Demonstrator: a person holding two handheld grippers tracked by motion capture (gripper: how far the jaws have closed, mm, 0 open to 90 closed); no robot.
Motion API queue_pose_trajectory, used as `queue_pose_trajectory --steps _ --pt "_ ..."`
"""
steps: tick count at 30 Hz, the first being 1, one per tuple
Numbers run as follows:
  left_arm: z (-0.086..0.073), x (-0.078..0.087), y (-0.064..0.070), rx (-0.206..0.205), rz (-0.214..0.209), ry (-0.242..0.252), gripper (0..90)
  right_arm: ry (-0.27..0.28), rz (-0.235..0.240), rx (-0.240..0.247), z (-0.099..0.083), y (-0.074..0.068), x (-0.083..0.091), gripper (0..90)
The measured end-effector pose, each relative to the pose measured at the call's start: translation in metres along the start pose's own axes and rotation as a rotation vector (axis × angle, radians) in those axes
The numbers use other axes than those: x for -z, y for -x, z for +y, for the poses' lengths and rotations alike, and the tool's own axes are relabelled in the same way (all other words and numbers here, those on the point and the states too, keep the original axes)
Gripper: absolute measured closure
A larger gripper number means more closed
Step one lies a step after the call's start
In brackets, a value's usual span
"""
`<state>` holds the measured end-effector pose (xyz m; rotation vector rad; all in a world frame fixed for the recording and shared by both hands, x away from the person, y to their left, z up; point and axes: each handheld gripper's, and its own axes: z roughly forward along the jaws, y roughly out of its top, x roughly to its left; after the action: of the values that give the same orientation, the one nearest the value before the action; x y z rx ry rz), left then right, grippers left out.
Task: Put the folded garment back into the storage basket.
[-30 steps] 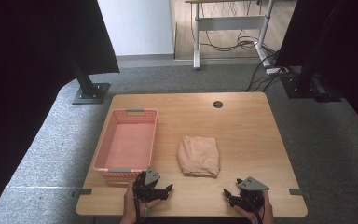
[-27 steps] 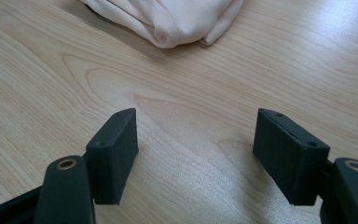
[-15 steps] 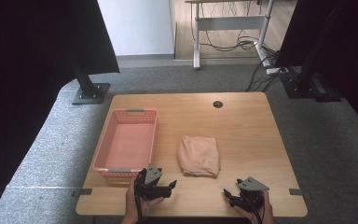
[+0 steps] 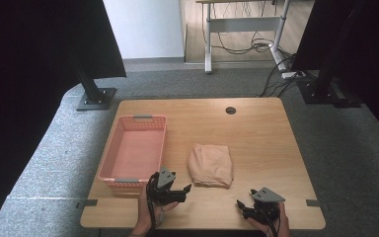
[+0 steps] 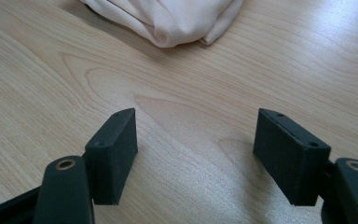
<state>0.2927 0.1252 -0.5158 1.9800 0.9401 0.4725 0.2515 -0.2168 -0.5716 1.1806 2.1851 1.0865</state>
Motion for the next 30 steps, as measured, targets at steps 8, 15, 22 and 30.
queue_pose_trajectory --steps 8,15,22,30 --pt "0.001 -0.003 -0.003 0.009 0.003 -0.007 23.9 0.0 0.0 -0.001 0.0 0.0 0.0 30.1" --pt "0.007 -0.004 -0.008 0.02 0.006 0.001 24.0 0.0 0.0 -0.001 0.0 0.0 0.0 30.0" --pt "0.011 -0.009 -0.011 0.037 0.012 0.003 24.2 0.0 0.0 -0.001 0.0 0.0 0.0 30.0" --pt "0.018 -0.014 -0.012 0.038 0.015 0.003 24.2 0.0 0.0 -0.001 0.0 0.0 0.0 30.0"
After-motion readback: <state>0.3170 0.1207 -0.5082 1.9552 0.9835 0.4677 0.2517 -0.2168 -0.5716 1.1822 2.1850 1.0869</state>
